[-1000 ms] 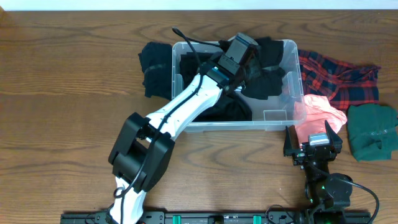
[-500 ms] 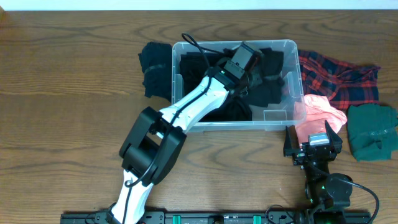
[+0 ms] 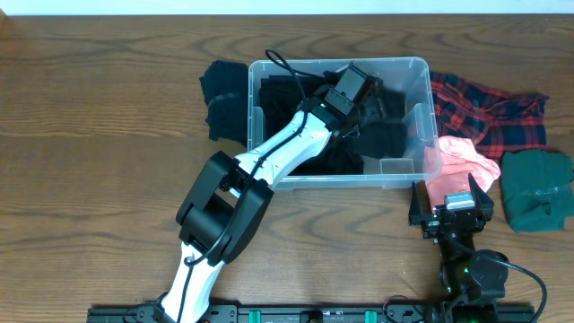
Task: Pack container
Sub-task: 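Carry the black garment into the bin and release it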
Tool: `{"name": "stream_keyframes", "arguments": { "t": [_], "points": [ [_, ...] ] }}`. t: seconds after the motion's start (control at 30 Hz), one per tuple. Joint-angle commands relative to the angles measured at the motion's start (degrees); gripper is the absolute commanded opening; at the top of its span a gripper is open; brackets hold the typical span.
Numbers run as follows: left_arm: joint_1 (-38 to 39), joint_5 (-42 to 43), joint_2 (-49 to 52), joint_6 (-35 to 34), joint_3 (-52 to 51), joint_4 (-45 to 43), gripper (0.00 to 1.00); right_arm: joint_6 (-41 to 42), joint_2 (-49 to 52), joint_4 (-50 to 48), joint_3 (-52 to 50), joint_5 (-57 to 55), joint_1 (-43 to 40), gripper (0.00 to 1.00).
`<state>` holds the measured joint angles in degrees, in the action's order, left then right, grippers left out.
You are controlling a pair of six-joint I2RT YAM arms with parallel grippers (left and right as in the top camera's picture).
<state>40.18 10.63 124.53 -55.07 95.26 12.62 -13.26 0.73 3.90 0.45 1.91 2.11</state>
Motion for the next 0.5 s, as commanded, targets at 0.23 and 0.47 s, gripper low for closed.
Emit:
{"name": "stream_keyframes", "arguments": {
  "t": [0.23, 0.47],
  "points": [
    [-0.5, 0.3, -3.6, 12.8, 0.3, -3.1, 0.89, -0.5, -0.1, 0.2, -0.1, -0.2, -0.2, 0.99],
    [-3.1, 0.2, -9.9, 22.4, 0.3, -0.5, 0.92, -0.5, -0.1, 0.2, -0.1, -0.2, -0.2, 0.99]
  ]
}}
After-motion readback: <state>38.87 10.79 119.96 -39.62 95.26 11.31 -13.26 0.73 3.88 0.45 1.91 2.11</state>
